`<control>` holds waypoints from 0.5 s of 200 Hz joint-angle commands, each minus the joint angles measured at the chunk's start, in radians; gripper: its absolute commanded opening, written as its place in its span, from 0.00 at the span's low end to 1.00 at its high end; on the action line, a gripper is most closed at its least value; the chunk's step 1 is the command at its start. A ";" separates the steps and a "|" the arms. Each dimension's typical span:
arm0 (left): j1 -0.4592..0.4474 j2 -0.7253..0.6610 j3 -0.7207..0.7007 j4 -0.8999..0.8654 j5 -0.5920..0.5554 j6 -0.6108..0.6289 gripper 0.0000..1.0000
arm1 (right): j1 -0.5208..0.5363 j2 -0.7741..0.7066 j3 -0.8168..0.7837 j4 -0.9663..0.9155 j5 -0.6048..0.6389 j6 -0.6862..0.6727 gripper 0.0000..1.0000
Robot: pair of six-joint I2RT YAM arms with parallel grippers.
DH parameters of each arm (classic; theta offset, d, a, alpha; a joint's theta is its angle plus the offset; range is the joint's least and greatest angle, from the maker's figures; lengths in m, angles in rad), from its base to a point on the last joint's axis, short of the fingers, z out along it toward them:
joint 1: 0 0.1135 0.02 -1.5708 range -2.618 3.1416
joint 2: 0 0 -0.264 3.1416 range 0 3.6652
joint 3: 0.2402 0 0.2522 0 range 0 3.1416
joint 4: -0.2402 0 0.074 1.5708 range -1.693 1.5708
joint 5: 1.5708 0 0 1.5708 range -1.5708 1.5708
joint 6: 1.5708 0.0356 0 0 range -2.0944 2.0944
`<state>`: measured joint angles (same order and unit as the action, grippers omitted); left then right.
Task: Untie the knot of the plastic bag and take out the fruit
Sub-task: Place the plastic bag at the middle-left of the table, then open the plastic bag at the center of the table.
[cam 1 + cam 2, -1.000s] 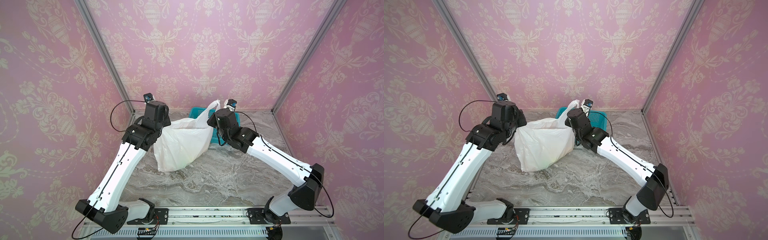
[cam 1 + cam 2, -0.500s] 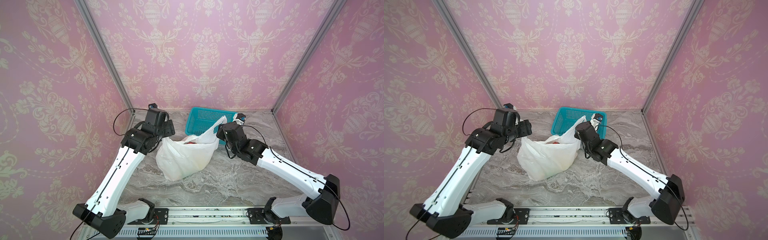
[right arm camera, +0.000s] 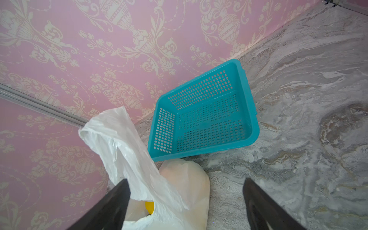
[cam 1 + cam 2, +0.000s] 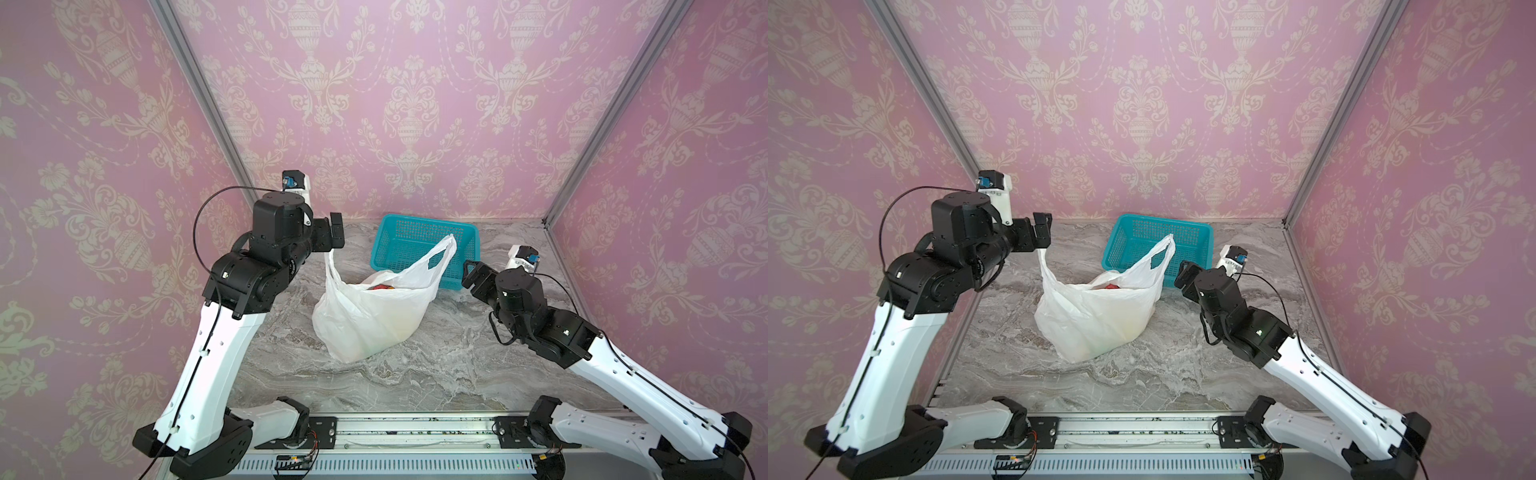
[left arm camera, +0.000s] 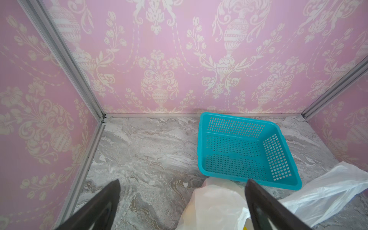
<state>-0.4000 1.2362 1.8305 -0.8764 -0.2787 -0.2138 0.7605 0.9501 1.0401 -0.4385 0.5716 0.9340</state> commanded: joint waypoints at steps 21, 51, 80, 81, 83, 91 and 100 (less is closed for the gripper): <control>0.006 0.041 0.014 0.136 -0.067 0.106 0.99 | 0.002 -0.030 0.024 -0.147 -0.079 -0.058 0.89; 0.007 0.092 -0.046 0.135 -0.048 0.136 0.99 | 0.078 -0.051 0.019 -0.123 -0.083 -0.079 0.86; 0.016 0.150 -0.071 0.099 -0.057 0.196 0.99 | 0.197 0.005 0.043 -0.071 -0.064 -0.108 0.84; 0.016 0.150 -0.072 0.098 -0.055 0.197 0.99 | 0.201 0.008 0.044 -0.071 -0.064 -0.109 0.84; 0.016 0.152 -0.076 0.097 -0.050 0.200 0.99 | 0.207 0.013 0.048 -0.069 -0.063 -0.111 0.84; 0.016 0.156 -0.096 0.100 -0.018 0.213 0.99 | 0.234 0.044 0.066 -0.063 -0.059 -0.118 0.83; 0.016 0.157 -0.121 0.108 0.033 0.228 0.99 | 0.260 0.077 0.082 -0.058 -0.054 -0.126 0.83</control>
<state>-0.3901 1.3930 1.7515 -0.7506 -0.3145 -0.0616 0.9646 0.9569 1.0679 -0.5323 0.5045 0.8577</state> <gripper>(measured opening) 0.992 0.836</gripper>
